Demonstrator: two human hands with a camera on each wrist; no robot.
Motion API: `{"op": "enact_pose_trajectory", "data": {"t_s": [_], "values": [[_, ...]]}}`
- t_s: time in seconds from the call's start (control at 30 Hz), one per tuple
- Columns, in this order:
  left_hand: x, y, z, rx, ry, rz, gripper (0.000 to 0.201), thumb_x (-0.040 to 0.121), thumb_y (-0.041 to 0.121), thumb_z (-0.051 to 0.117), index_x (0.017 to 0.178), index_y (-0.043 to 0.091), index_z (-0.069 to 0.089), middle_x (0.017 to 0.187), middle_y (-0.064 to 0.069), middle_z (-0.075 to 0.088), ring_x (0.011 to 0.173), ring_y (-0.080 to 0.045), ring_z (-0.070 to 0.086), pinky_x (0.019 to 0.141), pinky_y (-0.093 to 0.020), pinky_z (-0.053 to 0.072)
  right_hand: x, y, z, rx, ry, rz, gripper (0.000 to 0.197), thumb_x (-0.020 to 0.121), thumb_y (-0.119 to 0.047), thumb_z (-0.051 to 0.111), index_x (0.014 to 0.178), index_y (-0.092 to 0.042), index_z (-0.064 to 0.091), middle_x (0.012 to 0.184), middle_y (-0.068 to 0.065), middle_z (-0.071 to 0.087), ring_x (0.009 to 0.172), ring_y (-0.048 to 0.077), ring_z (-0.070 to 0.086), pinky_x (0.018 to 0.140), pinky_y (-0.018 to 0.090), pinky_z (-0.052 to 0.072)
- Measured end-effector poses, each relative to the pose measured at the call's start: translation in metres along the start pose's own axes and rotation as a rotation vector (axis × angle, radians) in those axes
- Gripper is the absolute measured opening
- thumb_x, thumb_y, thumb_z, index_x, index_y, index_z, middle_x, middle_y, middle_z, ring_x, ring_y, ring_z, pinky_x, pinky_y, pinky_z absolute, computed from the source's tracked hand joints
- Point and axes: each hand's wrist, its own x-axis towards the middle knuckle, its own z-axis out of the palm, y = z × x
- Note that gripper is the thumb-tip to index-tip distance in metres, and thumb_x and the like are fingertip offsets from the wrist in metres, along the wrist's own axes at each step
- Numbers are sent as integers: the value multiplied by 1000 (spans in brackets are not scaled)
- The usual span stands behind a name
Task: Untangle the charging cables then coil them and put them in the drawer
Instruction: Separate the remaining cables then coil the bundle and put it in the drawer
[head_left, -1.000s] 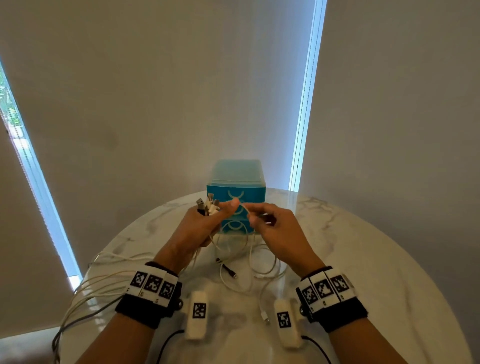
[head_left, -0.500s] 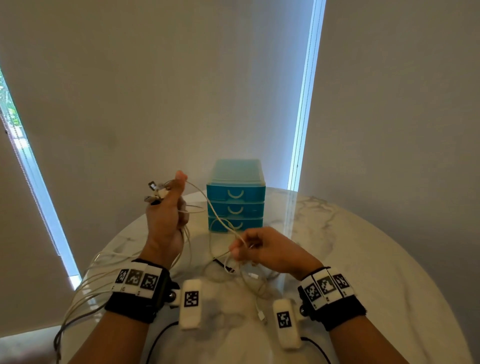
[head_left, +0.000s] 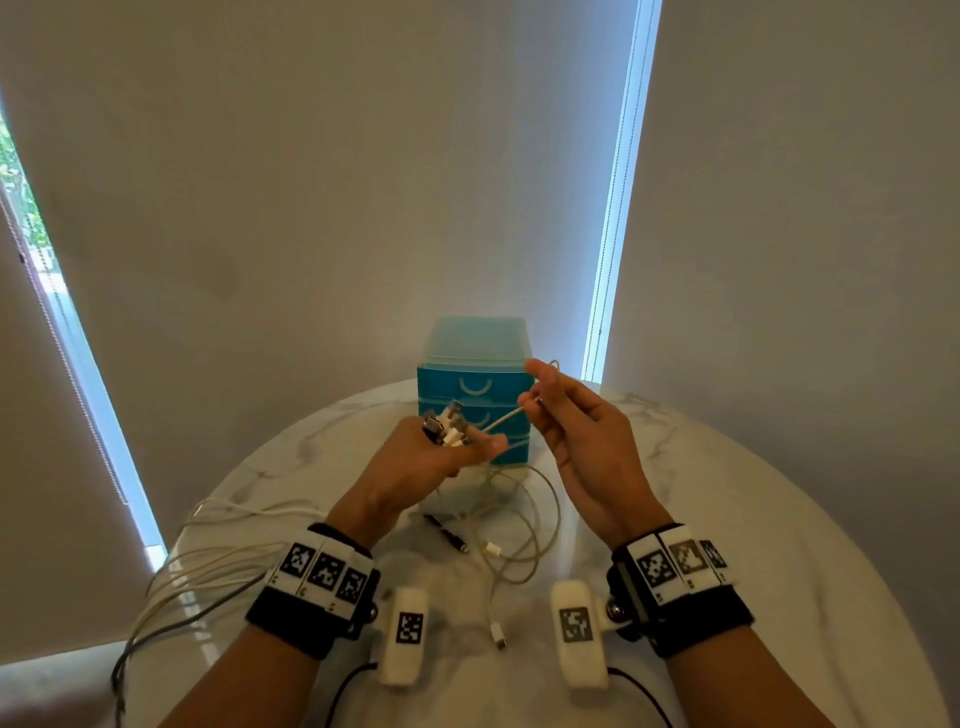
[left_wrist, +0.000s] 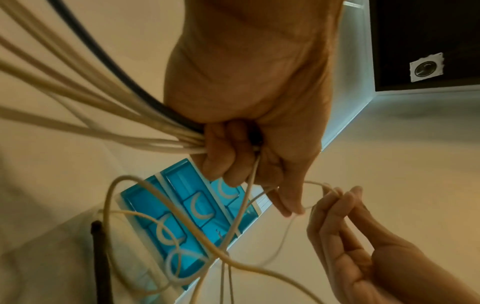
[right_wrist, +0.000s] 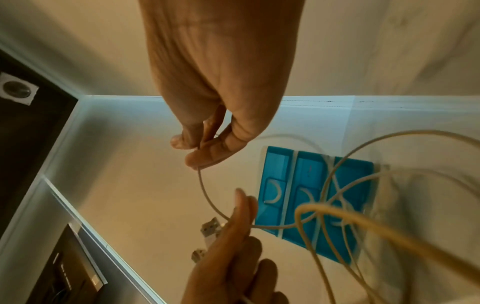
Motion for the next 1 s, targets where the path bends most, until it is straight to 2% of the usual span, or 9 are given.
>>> {"op": "enact_pose_trajectory", "data": {"t_s": [0.07, 0.17, 0.23, 0.3, 0.43, 0.6, 0.7, 0.83, 1.0], "values": [[0, 1, -5, -136, 88, 46, 20, 93, 33, 82, 107, 19, 82, 77, 12, 78, 66, 0, 69, 52, -9, 45, 0, 6, -1, 6, -44, 34, 33, 100, -30, 69, 127, -11, 77, 109, 7, 79, 103, 16, 76, 98, 31, 62], [5, -1, -17, -334, 212, 35, 23, 94, 35, 80, 102, 13, 78, 56, 14, 52, 47, -7, 39, 43, -20, 27, -1, 27, -10, -350, -199, 184, 30, 97, -31, 78, 123, -15, 76, 114, 7, 80, 106, 22, 78, 97, 36, 64], [10, -5, -26, -472, 271, 47, 21, 95, 35, 79, 101, 15, 76, 58, 8, 40, 51, -11, 26, 45, -25, 19, -2, 41, -18, -734, -349, 332, 23, 98, -34, 79, 115, -18, 77, 103, 4, 81, 94, 19, 79, 91, 32, 65], [12, -8, -34, -610, 299, 56, 18, 99, 35, 73, 98, 17, 77, 60, 6, 34, 49, -8, 25, 44, -24, 18, -1, 48, -22, -911, -362, 428, 20, 98, -34, 79, 108, -16, 77, 89, 3, 80, 75, 12, 73, 85, 32, 65], [12, -4, -42, -764, 229, 59, 21, 100, 37, 68, 89, 23, 79, 63, 5, 25, 49, -7, 20, 47, -26, 12, -1, 41, -15, -817, -214, 224, 28, 97, -36, 80, 120, -20, 75, 96, 4, 77, 71, 7, 70, 72, 23, 62], [7, 2, -32, -754, 122, 66, 18, 100, 33, 65, 90, 26, 79, 60, 7, 28, 49, -6, 19, 47, -26, 12, -9, 54, 2, -901, -377, 196, 10, 98, -38, 78, 103, -29, 78, 83, -1, 75, 64, 6, 67, 65, 23, 58], [11, -3, -33, -724, 187, 49, 15, 101, 28, 69, 108, 20, 79, 60, 6, 29, 48, -6, 20, 43, -23, 14, -5, 47, 0, -772, -126, 71, 12, 104, -30, 71, 102, -20, 78, 83, -1, 79, 71, 11, 76, 67, 29, 61], [13, -7, -32, -509, 203, 15, 31, 92, 27, 81, 121, 16, 80, 60, 5, 36, 50, -9, 23, 43, -23, 18, 7, 15, -14, -443, 287, -193, 8, 103, -22, 73, 107, -17, 76, 91, 1, 83, 84, 14, 80, 63, 23, 58], [5, -6, -15, -241, 32, -13, 22, 91, 26, 84, 113, 21, 83, 53, 14, 50, 45, -6, 36, 43, -17, 29, 4, 11, -7, -275, 224, -185, 23, 106, -25, 69, 117, -5, 74, 100, 7, 82, 91, 22, 80, 61, 23, 57]]}}
